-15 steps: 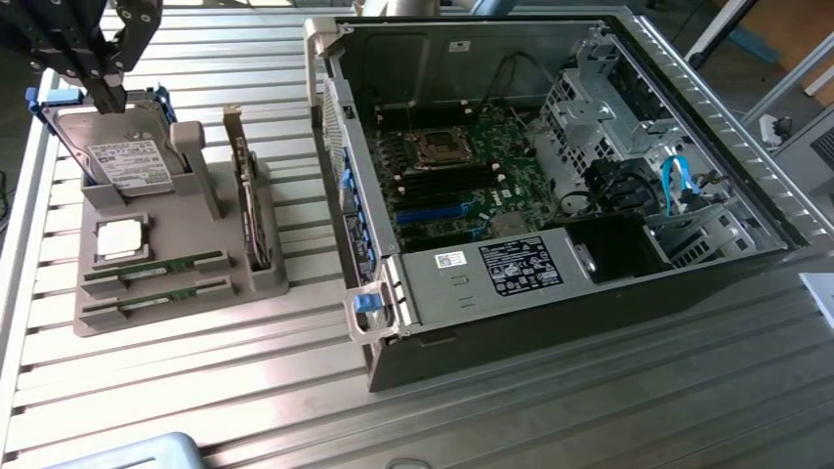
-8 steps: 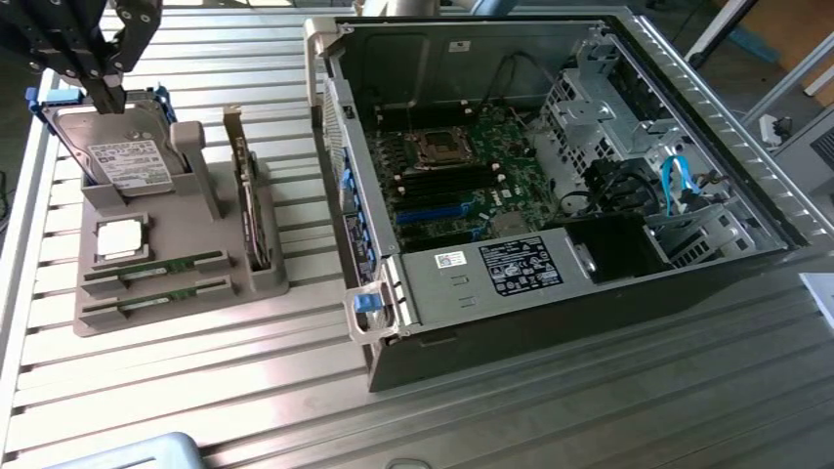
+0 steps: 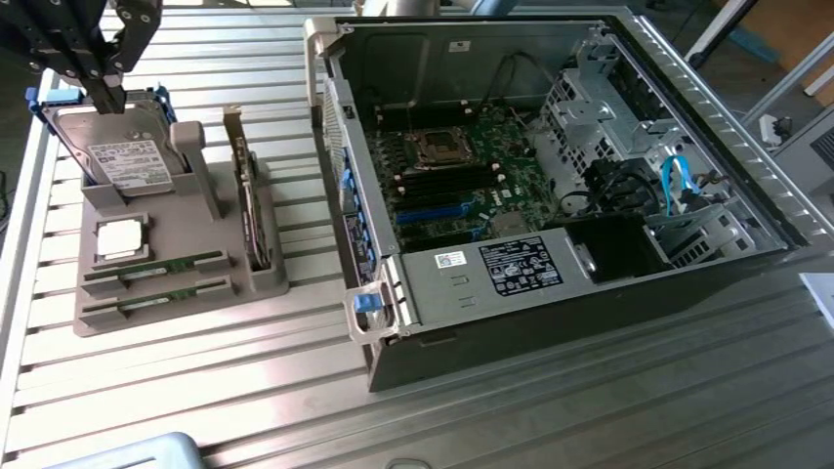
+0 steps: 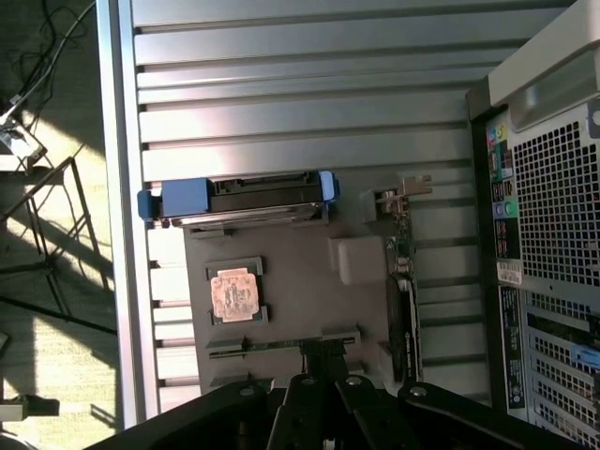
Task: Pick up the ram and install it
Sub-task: 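Pick up the ram and move it above insertion slot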
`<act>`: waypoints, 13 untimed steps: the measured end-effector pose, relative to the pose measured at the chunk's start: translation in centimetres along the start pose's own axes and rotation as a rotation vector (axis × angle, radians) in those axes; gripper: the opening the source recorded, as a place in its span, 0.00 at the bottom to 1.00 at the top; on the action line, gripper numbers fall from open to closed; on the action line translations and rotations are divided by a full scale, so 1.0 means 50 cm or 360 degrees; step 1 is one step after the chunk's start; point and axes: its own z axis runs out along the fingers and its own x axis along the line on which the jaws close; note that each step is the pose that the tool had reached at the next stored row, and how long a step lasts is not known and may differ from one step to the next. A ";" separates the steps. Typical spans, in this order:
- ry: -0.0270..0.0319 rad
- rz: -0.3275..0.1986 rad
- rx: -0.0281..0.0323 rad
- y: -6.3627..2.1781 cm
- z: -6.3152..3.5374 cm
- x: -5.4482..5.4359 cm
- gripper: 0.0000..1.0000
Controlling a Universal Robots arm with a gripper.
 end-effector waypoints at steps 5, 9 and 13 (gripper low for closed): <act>0.00020 -0.0044 -0.00009 -0.001 0.000 0.000 0.11; 0.00046 -0.0103 -0.00022 -0.001 0.000 0.000 0.11; 0.00073 -0.0163 -0.00036 -0.002 0.000 0.000 0.11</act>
